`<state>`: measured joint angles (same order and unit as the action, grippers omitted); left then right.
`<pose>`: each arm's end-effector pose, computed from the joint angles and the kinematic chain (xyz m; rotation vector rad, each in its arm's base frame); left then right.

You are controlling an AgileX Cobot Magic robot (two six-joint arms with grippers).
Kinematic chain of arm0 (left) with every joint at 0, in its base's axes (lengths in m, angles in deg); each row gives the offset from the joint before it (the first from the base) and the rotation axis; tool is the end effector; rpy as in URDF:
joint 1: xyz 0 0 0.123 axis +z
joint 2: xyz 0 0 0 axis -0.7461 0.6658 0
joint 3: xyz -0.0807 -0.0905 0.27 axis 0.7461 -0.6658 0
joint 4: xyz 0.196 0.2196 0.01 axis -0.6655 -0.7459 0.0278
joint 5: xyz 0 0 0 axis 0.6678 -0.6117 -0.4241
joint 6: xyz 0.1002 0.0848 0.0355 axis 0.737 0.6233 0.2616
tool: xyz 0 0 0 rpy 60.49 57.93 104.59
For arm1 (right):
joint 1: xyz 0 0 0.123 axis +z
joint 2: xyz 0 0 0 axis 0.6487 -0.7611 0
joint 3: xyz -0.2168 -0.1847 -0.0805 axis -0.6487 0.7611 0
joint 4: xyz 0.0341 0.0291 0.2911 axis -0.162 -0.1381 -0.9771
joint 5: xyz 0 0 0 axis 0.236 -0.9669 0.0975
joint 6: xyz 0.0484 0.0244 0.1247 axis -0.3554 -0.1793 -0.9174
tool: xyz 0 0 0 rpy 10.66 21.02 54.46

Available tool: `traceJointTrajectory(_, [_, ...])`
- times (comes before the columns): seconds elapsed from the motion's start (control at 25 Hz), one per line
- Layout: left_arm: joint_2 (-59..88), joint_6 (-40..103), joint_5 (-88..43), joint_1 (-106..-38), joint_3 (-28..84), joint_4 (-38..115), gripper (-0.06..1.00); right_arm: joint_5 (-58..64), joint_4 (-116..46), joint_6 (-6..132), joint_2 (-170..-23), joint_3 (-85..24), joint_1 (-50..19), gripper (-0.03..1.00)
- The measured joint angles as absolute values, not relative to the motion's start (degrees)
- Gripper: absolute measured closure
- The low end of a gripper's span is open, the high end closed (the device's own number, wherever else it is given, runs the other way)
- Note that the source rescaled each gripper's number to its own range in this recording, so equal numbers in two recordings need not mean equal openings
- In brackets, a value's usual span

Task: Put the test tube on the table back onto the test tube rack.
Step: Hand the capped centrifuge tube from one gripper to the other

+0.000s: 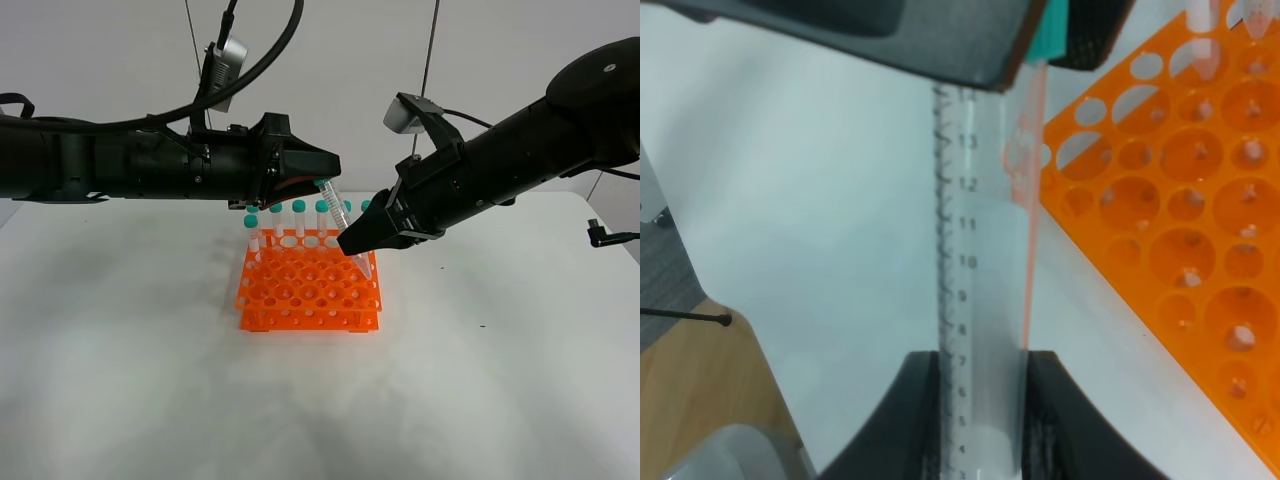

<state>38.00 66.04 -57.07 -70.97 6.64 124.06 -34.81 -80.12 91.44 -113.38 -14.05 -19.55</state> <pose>0.3584 -0.2409 0.2190 0.2672 2.1427 -1.2584 0.3304 0.2106 0.2350 -0.8845 2.3021 0.8592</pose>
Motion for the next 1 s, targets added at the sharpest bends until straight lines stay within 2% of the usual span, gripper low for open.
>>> traceJointTrajectory(0.52, [38.0,66.04,-58.23,-70.93,6.64,124.06,0.67,-34.57,-79.9,90.41,-113.38,-14.05,-19.55,0.94])
traceJointTrajectory(0.56, [38.0,66.04,-58.23,-70.93,6.64,124.06,0.68,-34.55,-79.9,90.41,-113.38,-14.05,-19.55,0.94])
traceJointTrajectory(0.68, [38.0,66.1,-58.08,-70.93,6.64,124.0,0.94,-34.55,-79.9,90.37,-113.38,-14.05,-19.55,0.94])
traceJointTrajectory(1.0, [38.06,66.23,-58.04,-70.93,6.64,124.0,0.94,-34.51,-79.83,90.28,-113.38,-14.05,-19.55,0.94])
